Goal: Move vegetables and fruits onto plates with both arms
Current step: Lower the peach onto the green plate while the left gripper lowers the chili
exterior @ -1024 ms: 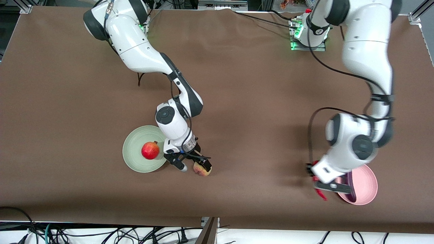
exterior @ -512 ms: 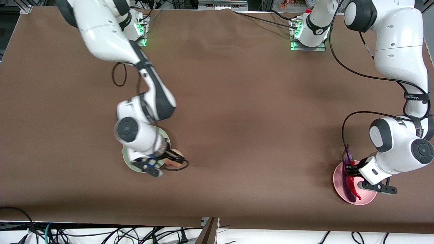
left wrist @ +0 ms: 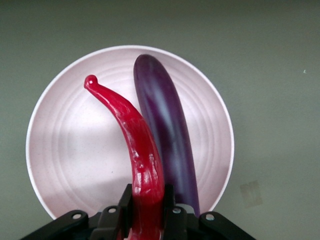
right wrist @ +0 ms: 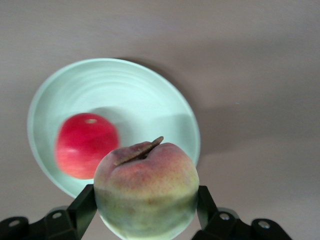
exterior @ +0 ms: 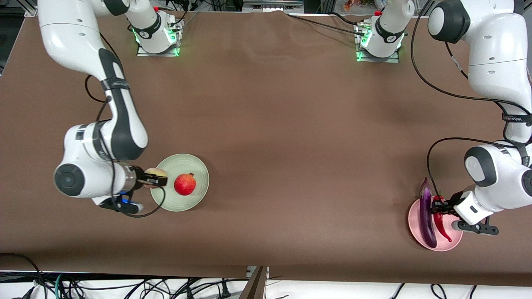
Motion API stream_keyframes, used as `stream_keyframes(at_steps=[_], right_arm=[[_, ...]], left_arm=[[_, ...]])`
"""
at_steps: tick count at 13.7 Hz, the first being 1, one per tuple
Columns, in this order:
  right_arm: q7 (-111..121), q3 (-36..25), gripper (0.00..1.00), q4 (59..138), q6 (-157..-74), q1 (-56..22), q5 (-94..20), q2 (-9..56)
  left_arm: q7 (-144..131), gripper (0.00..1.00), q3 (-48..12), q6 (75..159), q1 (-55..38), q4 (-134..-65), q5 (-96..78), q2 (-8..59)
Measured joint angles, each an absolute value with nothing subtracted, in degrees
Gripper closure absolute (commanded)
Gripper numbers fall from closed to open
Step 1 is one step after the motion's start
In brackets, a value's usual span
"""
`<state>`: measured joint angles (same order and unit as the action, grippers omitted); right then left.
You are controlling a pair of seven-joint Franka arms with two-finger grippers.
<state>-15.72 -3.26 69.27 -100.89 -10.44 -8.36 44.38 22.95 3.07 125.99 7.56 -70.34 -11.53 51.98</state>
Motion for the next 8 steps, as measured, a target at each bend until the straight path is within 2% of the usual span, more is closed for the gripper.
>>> stream_keyframes(at_steps=[1,2,3,4,8], right_arm=[[-15.42,-3.25,1.0,70.0,-101.05,-9.84,-8.67,44.43],[-15.37,-3.25,0.98,70.65,-101.48,-9.55,-9.55,44.52],[-15.36,-3.25,0.42,71.14,-102.14,-9.52,-10.66,44.68],[-15.36,-3.22,0.0,71.43,-102.58,-9.56,-11.12,44.86],[-15.37,-3.2,0.0,71.38,-103.18,-9.71,-11.16,45.11]], left_arm=[[24.01,0.96,3.07,126.11,7.79,-70.32,-11.72,52.21],[24.96,0.67,3.06,126.39,7.98,-70.28,-11.74,52.3],[26.37,0.2,3.06,127.13,8.13,-70.25,-11.75,52.33],[27.84,0.0,3.01,128.5,8.14,-70.24,-11.75,52.34],[28.73,0.0,2.51,130.79,8.09,-69.86,-11.75,52.33]])
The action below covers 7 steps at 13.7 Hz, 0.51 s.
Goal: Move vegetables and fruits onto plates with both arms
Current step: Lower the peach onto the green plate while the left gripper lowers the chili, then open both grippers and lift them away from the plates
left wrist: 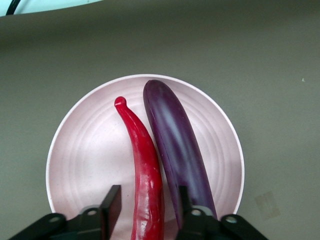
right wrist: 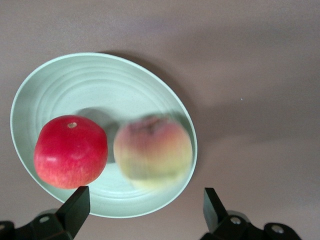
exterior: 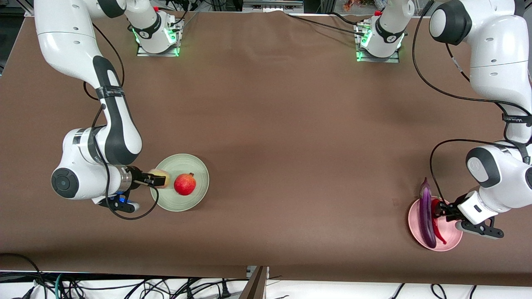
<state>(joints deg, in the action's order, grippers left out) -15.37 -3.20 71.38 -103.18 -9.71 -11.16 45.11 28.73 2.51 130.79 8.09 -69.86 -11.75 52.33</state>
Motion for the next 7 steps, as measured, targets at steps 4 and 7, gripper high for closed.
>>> stream_keyframes(at_steps=[4,7], right_arm=[[-15.37,-3.2,0.0,71.04,-103.24,-10.05,-11.11,44.51],[-15.37,-3.2,0.0,70.3,-103.12,-10.3,-8.94,41.01]], left_arm=[[26.48,0.0,2.21,122.31,8.05,-65.87,-11.76,51.12],[22.46,0.0,2.56,110.5,7.73,-60.42,-11.46,48.91]])
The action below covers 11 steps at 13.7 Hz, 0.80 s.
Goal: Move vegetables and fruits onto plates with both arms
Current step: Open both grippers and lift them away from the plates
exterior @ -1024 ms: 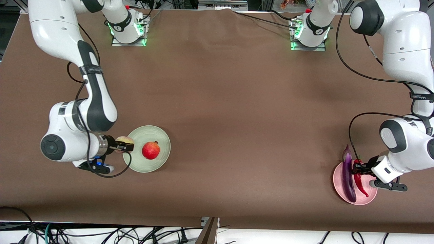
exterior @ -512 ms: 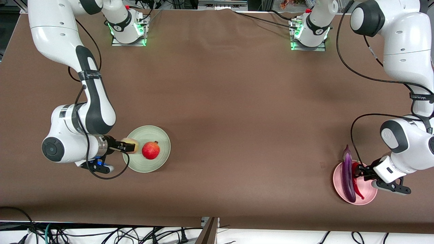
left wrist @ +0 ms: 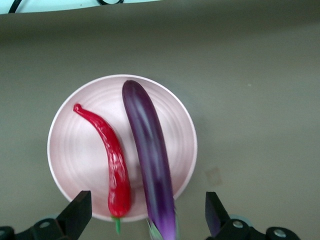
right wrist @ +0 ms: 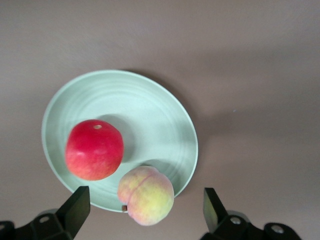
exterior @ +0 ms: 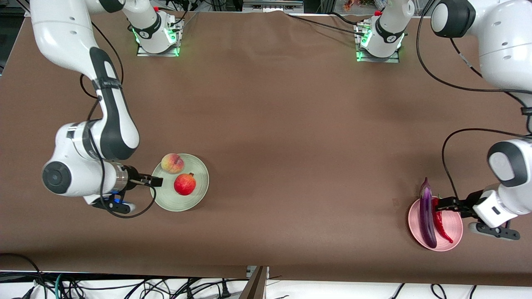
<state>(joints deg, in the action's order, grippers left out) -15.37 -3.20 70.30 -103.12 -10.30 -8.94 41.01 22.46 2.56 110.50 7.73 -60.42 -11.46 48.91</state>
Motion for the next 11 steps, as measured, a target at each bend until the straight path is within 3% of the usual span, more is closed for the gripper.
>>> stream_keyframes(at_steps=[6,9,11], right_arm=[[-12.27,-3.23,0.0,71.2,-89.05,-10.56,-6.44,21.12],[-8.53,-3.9,0.0,80.68,-88.09,-10.52,-5.28,8.81],[-7.05,-4.07,0.0,85.76,-88.3,-10.49,-3.39,4.16]], left_arm=[[10.03,0.0,3.06,91.78,3.61,-57.99,-4.99,37.37],[3.12,0.0,3.06,87.52,-1.05,-59.47,-0.3,28.42],[1.95,0.0,3.12,87.11,-1.77,-63.12,0.18,22.66]])
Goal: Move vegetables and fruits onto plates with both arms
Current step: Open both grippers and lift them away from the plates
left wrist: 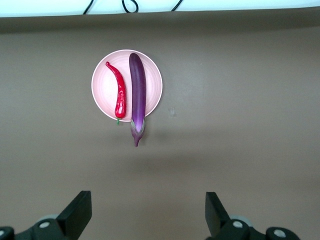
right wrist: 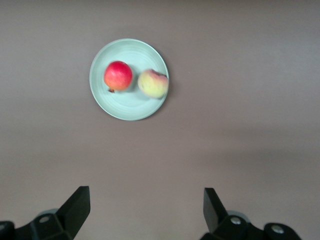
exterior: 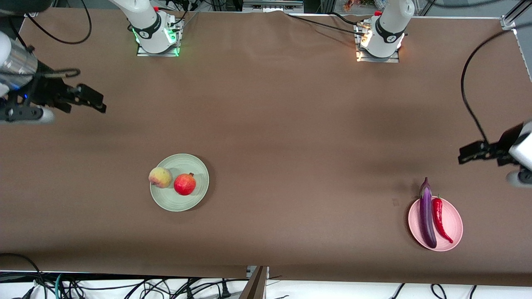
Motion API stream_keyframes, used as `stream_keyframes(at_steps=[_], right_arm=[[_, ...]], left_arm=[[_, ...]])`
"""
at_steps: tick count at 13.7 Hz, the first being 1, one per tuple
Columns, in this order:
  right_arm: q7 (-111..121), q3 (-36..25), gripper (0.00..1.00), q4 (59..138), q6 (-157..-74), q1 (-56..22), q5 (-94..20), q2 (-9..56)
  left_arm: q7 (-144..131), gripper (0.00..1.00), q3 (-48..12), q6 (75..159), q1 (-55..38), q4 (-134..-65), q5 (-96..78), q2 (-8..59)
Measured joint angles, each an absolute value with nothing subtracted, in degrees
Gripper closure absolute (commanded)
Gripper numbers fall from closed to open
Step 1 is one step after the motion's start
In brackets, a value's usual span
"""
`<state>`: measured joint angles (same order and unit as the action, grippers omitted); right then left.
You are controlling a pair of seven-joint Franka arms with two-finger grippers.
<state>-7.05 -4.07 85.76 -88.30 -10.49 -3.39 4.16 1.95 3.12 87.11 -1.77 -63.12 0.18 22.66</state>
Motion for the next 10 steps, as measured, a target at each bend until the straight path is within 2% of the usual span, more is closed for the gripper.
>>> stream_keyframes(at_steps=[6,10], right_arm=[[-4.48,-4.19,0.0,87.17,-89.75,-10.34,-2.59,3.77],[-0.94,-4.57,0.0,86.3,-89.86,-9.78,-2.27,3.77]], left_arm=[[1.78,0.0,3.71,86.99,-0.65,-81.77,0.18,9.24],[-0.69,0.0,2.68,86.33,-0.75,-84.99,0.18,6.09]])
